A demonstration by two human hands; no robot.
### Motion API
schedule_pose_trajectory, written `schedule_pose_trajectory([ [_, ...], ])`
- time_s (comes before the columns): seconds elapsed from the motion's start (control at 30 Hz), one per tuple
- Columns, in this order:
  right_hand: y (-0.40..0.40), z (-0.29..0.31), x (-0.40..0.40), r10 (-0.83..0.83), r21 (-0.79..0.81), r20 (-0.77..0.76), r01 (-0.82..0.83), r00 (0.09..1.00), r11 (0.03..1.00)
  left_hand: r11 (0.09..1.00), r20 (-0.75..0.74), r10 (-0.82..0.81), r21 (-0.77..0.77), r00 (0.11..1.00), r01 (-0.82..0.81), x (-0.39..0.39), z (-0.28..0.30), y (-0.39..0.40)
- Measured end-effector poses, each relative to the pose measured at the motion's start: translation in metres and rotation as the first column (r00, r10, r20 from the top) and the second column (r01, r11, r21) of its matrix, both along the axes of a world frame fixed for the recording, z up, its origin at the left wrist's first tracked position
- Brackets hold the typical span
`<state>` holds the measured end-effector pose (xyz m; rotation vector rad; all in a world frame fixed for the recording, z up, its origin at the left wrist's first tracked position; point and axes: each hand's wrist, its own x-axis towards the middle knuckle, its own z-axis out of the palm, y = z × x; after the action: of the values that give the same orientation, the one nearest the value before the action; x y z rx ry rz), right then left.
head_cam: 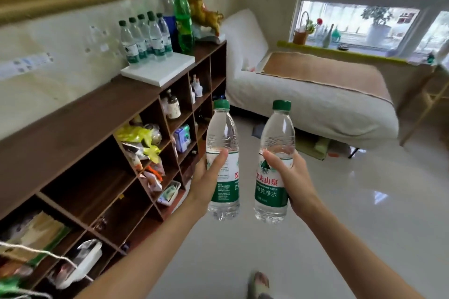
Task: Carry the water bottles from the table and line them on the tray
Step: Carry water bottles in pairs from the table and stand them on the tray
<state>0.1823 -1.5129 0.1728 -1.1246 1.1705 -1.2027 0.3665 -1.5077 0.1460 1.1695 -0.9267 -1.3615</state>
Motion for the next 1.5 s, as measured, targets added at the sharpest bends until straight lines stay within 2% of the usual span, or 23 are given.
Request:
schedule_pose_trajectory([
  [0.1, -0.087, -0.008, -0.002, 0.036, -0.012, -0.008, -0.036, 0.999, 0.999, 0.999, 0.019, 0.047, -0.006, 0.999, -0.047, 0.004, -0.01, -0.074],
  [0.33, -0.299, -0.003, 0.022, 0.213, 0.013, -0.005, -0.212, 0.977, 0.977, 0.937, -0.018, 0.344, -0.058, 0.939, -0.345, 0.033, -0.004, -0.24],
  [0.57, -0.461, 0.006, 0.106, 0.389, -0.014, 0.0, -0.389, 0.921, 0.921, 0.825, 0.016, 0.551, -0.162, 0.834, -0.542, 0.107, 0.004, -0.364],
  [0.73, -0.559, 0.008, 0.188, 0.429, -0.06, -0.028, -0.43, 0.903, 0.901, 0.749, 0.033, 0.635, -0.271, 0.772, -0.605, 0.178, 0.004, -0.451],
  [0.9, -0.643, 0.014, 0.267, 0.46, -0.108, -0.044, -0.462, 0.887, 0.88, 0.737, 0.077, 0.652, -0.299, 0.755, -0.606, 0.246, 0.007, -0.535],
  [1.03, -0.698, 0.005, 0.32, 0.467, -0.149, -0.127, -0.482, 0.875, 0.863, 0.723, 0.089, 0.672, -0.291, 0.735, -0.626, 0.281, 0.0, -0.587],
  [1.13, -0.732, -0.007, 0.354, 0.506, -0.168, -0.209, -0.541, 0.836, 0.824, 0.687, 0.131, 0.721, -0.269, 0.681, -0.675, 0.298, -0.013, -0.614],
  [1.27, -0.77, -0.021, 0.398, 0.58, -0.172, -0.35, -0.659, 0.735, 0.732, 0.619, 0.196, 0.786, -0.248, 0.587, -0.745, 0.317, -0.024, -0.642],
  [1.4, -0.793, -0.038, 0.423, 0.678, -0.117, -0.367, -0.754, 0.637, 0.646, 0.501, 0.205, 0.863, -0.23, 0.461, -0.835, 0.325, -0.034, -0.658],
  [1.5, -0.807, -0.043, 0.434, 0.716, -0.078, -0.351, -0.781, 0.604, 0.62, 0.463, 0.237, 0.879, -0.226, 0.413, -0.857, 0.33, -0.036, -0.668],
])
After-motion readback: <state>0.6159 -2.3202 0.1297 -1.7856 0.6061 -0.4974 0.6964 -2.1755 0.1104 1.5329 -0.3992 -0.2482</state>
